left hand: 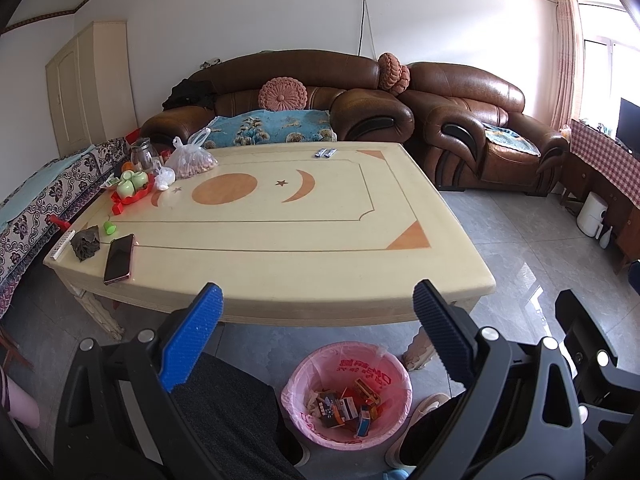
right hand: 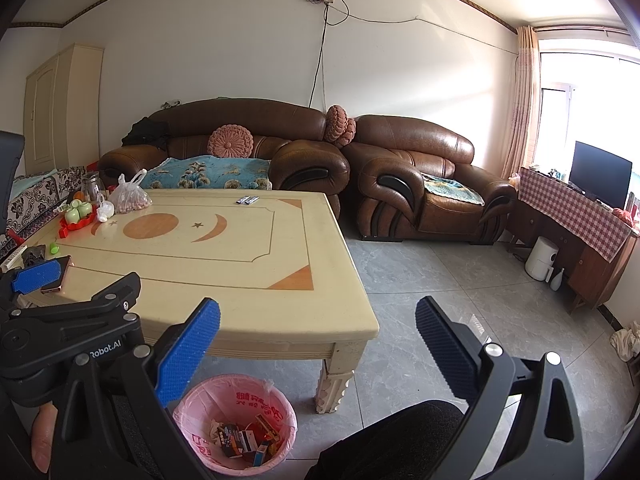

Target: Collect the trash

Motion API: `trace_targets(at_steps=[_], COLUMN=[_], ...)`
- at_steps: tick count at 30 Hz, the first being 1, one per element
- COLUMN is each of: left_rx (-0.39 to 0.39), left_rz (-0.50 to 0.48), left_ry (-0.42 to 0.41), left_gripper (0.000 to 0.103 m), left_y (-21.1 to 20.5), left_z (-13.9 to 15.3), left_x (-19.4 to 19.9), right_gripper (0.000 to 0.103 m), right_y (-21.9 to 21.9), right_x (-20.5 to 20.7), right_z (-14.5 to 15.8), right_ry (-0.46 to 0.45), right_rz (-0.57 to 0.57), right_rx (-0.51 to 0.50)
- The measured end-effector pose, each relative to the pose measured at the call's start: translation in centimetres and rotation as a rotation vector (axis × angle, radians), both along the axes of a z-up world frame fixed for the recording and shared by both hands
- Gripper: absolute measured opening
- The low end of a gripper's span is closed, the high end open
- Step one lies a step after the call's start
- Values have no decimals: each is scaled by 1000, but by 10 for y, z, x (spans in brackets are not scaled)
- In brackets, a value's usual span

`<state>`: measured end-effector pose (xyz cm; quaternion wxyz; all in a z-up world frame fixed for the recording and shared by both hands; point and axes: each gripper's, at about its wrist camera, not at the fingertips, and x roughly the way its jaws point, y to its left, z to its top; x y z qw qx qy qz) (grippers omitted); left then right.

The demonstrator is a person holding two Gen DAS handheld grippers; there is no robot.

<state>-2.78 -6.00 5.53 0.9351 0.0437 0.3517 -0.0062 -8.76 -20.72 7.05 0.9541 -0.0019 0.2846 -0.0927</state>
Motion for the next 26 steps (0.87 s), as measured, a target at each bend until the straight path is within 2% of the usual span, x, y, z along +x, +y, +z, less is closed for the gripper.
trace_targets(at_steps=[26], left_rx=[-6], left_rz=[7], left_ry=[22], left_gripper=[94], left_y=[-3], left_z=[-1], left_x=[0], right_gripper=[96], right_y=[-1], right_x=[0], right_z=[1], right_ry=[-1], right_rz=[6], right_rx=[1])
